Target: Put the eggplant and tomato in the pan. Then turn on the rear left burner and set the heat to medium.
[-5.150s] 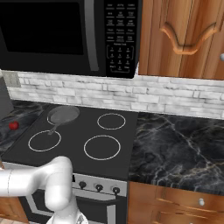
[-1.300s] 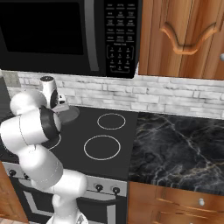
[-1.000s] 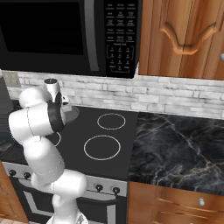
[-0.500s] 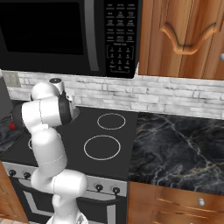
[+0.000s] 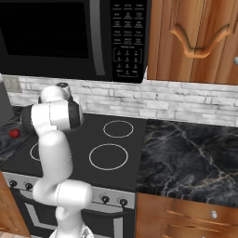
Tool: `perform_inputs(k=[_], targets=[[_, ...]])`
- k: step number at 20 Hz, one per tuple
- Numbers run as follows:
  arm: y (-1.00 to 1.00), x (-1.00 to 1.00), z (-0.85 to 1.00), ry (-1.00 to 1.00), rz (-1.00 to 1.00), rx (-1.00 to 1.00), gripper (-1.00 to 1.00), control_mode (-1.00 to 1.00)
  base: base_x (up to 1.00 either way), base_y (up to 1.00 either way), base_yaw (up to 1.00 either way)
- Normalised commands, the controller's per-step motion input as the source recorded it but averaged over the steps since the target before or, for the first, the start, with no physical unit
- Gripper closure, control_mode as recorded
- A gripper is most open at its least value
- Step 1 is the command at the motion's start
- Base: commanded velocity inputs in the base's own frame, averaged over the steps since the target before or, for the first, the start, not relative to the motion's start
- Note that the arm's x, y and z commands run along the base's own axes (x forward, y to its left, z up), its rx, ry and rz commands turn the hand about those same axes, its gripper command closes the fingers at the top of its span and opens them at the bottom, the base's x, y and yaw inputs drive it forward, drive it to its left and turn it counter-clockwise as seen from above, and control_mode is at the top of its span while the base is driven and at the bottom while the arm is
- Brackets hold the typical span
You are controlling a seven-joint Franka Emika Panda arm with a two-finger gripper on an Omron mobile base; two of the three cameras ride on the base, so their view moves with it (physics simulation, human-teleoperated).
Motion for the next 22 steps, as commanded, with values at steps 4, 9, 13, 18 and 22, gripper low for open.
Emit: perform_inputs(k=[4, 9, 13, 18, 22], targets=[[0.00, 0.25, -0.28, 0.00, -0.03, 0.00, 1.00, -1.00, 0.00, 0.00, 0.00], [0.00, 0.30, -0.16, 0.00, -0.04, 0.00, 1.00, -1.00, 0.00, 0.00, 0.00], [0.00, 0.05, -0.02, 0.00, -0.01, 0.00, -1.00, -1.00, 0.00, 0.00, 0.00], [0.00, 0.00, 0.00, 0.00, 0.00, 0.00, -1.00, -1.00, 0.00, 0.00, 0.00], [0.00, -0.09, 0.03, -0.04, 0.00, 0.00, -1.00, -1.00, 0.00, 0.00, 0.00]])
